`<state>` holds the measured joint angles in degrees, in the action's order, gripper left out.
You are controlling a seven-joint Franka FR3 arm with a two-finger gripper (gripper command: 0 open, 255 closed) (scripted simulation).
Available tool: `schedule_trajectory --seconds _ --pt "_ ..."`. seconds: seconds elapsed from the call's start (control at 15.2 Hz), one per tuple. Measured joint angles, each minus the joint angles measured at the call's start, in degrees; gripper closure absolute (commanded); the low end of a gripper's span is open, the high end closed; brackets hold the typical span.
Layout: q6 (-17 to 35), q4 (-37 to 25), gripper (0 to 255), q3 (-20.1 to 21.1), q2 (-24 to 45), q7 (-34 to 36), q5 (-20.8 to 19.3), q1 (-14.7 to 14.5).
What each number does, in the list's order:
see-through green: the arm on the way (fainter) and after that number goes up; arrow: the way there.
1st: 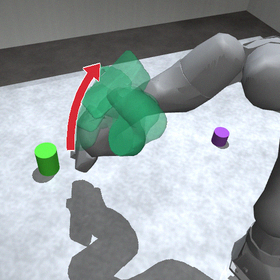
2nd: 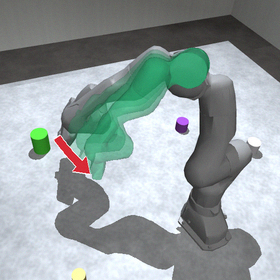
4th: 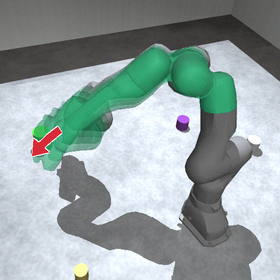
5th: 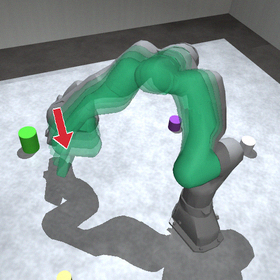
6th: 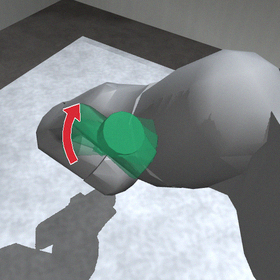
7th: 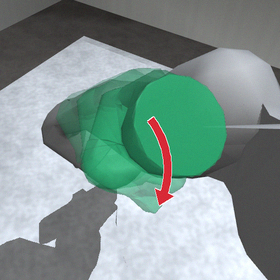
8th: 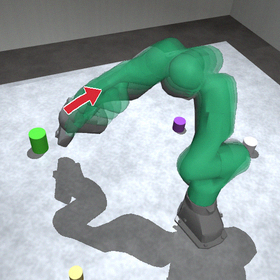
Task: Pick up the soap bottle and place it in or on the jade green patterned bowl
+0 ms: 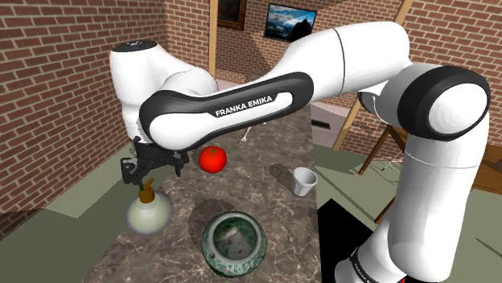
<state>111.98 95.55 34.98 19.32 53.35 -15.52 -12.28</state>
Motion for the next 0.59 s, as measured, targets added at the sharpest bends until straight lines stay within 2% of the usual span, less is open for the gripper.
schedule_trajectory --seconds 0.13,0.26,0.59 --pt "-1.9 -5.7 0 -0.6 4.7 2.0 -2.7 -2.9" --pt "-2.3 -8.8 0 -1.2 7.9 3.0 -4.4 -4.6" --pt "0.7 -7.6 0 -2.0 10.2 3.9 -5.8 -5.1"
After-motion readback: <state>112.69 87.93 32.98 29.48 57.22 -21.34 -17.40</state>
